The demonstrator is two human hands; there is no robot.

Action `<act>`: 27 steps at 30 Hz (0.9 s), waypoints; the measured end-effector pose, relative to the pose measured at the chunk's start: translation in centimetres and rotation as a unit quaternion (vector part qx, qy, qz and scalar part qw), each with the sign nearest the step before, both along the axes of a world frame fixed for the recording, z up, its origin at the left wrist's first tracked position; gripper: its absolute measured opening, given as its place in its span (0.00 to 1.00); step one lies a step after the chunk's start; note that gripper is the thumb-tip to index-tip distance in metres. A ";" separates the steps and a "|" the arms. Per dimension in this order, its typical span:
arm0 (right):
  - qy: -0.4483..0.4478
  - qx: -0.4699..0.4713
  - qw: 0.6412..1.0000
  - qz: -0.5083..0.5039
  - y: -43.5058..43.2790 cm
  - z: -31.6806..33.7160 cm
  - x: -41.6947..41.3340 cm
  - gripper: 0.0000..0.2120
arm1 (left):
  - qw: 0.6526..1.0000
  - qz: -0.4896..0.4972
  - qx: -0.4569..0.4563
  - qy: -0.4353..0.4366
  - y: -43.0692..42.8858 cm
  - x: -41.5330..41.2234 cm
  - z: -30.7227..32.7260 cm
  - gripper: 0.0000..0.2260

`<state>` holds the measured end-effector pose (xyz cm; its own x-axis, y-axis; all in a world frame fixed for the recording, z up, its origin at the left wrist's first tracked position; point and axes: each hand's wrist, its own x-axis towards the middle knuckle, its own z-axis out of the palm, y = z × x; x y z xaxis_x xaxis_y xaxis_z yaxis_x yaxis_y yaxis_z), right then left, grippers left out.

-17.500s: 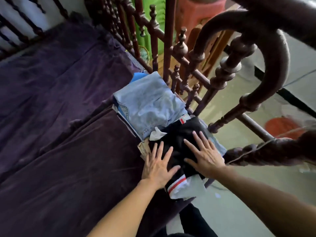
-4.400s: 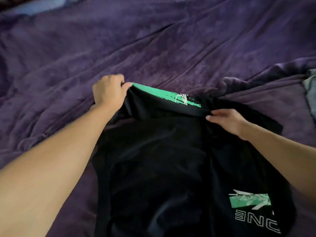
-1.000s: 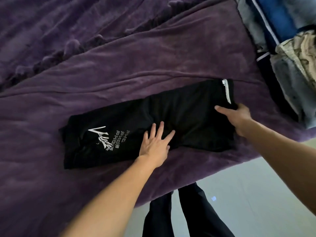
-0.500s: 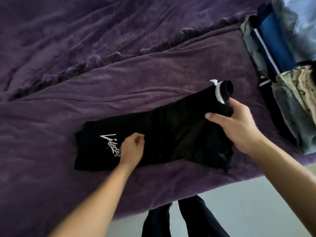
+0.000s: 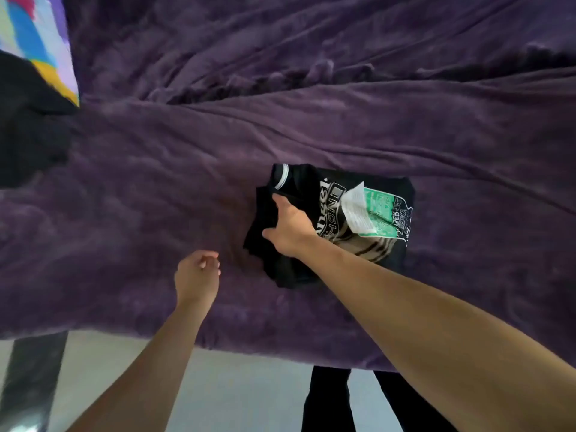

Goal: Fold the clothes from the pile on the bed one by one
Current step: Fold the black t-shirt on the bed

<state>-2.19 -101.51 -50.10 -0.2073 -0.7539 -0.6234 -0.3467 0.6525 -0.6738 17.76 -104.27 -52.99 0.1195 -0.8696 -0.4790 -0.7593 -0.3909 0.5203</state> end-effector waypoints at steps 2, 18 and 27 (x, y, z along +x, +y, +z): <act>-0.046 -0.013 0.999 -0.005 1.1 -1.6 1.2 0.32 | 1.000 -0.009 -0.021 -0.008 -0.2 0.4 -0.6 0.07; 0.196 0.044 0.952 -0.231 11.4 -7.7 -9.1 0.40 | 0.973 -0.198 -0.072 -0.097 -2.9 -14.3 -5.9 0.37; 0.201 0.019 0.948 -0.247 14.4 -4.6 -11.1 0.38 | 0.954 -0.266 -0.123 -0.065 -1.4 -15.7 -2.9 0.18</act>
